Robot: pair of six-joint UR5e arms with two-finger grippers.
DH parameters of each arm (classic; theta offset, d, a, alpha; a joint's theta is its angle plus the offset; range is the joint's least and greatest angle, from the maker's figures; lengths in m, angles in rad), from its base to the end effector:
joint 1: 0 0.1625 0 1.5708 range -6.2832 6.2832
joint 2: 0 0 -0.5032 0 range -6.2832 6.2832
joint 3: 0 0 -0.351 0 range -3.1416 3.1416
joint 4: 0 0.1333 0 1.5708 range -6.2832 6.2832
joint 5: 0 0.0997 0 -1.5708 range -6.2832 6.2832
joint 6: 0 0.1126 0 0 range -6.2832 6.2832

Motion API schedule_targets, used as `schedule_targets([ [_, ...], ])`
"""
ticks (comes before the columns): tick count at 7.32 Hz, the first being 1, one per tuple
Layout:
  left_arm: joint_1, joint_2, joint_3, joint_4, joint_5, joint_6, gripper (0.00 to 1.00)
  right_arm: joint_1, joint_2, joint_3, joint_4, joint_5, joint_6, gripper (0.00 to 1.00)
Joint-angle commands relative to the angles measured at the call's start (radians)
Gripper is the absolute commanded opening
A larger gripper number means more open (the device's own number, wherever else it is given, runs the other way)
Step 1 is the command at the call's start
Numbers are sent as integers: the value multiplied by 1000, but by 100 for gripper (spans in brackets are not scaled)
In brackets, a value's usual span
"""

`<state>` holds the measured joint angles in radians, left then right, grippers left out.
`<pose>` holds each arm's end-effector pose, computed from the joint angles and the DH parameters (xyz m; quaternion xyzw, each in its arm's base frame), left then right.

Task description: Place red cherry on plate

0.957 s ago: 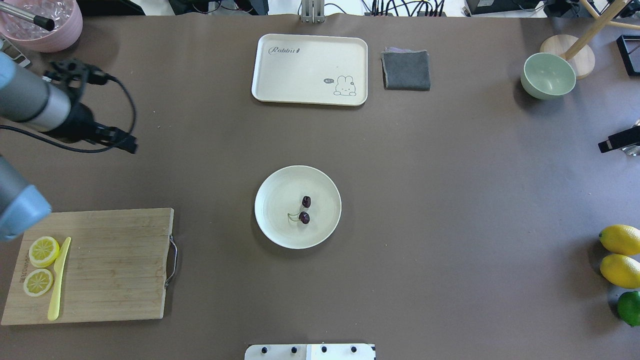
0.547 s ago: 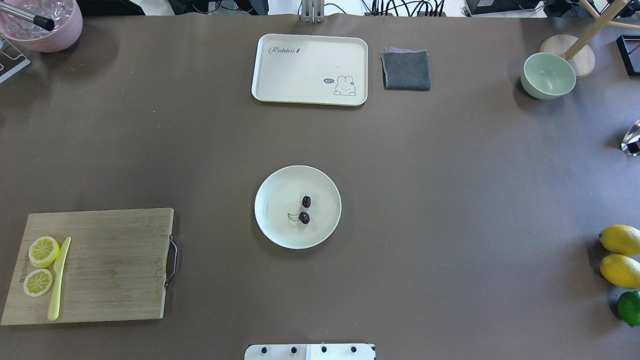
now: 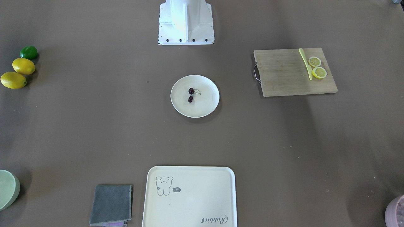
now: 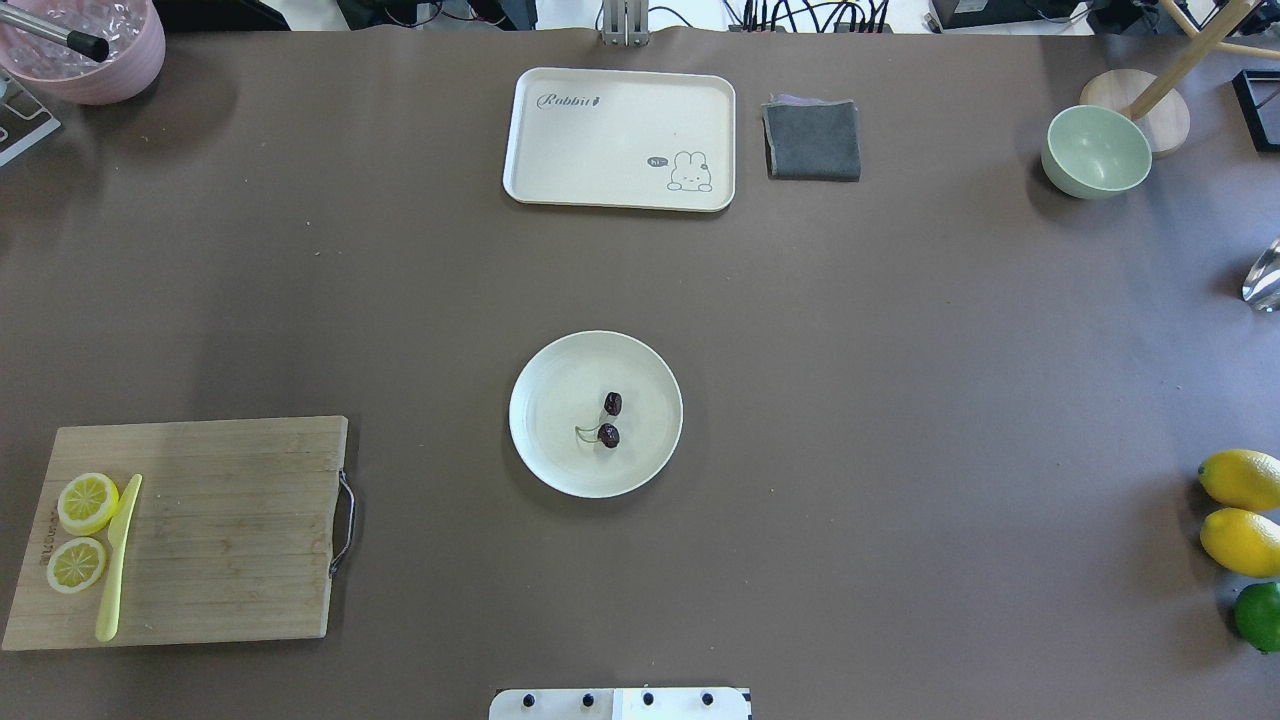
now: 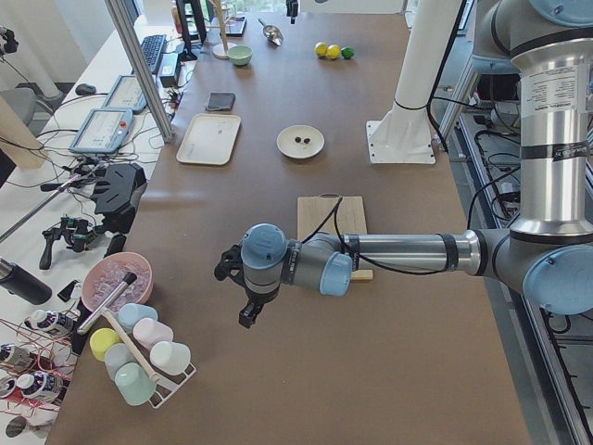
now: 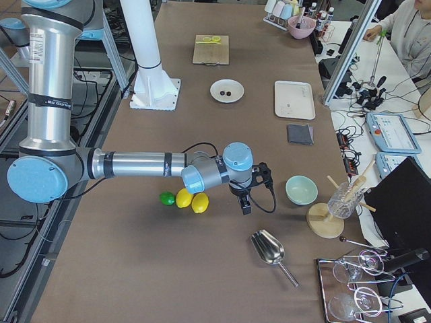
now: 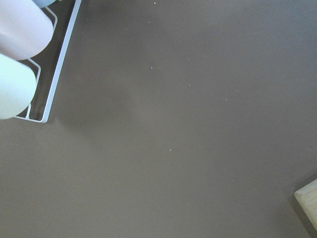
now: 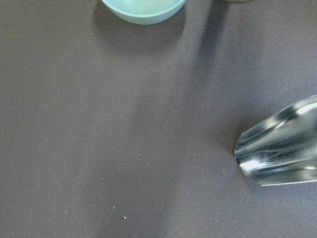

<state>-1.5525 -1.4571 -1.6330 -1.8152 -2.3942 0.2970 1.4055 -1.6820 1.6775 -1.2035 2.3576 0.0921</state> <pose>-0.0433 -0.4068 0.7365 0.1427 0.3822 0.1813 0.8948 -0.0157 -0.4197 0.7031 0.1169 -0.3953 -0.1024 0.9053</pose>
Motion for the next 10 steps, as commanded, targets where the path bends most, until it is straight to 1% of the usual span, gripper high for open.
schedule_targets([
  [1, -4, 6, 7, 25, -8, -10, 98, 1, 1, 5, 1, 2, -2, 100],
  [2, -4, 6, 1, 28, -8, -72, 98, 1, 4, 2, 2, 2, 0, 100],
  [4, -3, -2, -4, 40, -16, -90, 98, 4, -4, 11, 12, 3, 0, 100],
  [5, 2, -11, 5, 77, -38, -143, 98, 7, -5, 13, 13, 5, 0, 100],
  [6, 6, -6, -10, 76, -40, -191, 98, 6, -8, 8, 12, 8, 1, 100],
  [7, 2, 6, -33, 77, -40, -190, 98, 6, -8, -1, 12, 8, 3, 100],
  [8, 6, 1, -33, 77, -22, -188, 98, 6, -8, -2, 12, 15, 3, 100],
  [10, 6, -2, -30, 80, -19, -188, 98, 6, -12, -15, 12, 35, 9, 100],
])
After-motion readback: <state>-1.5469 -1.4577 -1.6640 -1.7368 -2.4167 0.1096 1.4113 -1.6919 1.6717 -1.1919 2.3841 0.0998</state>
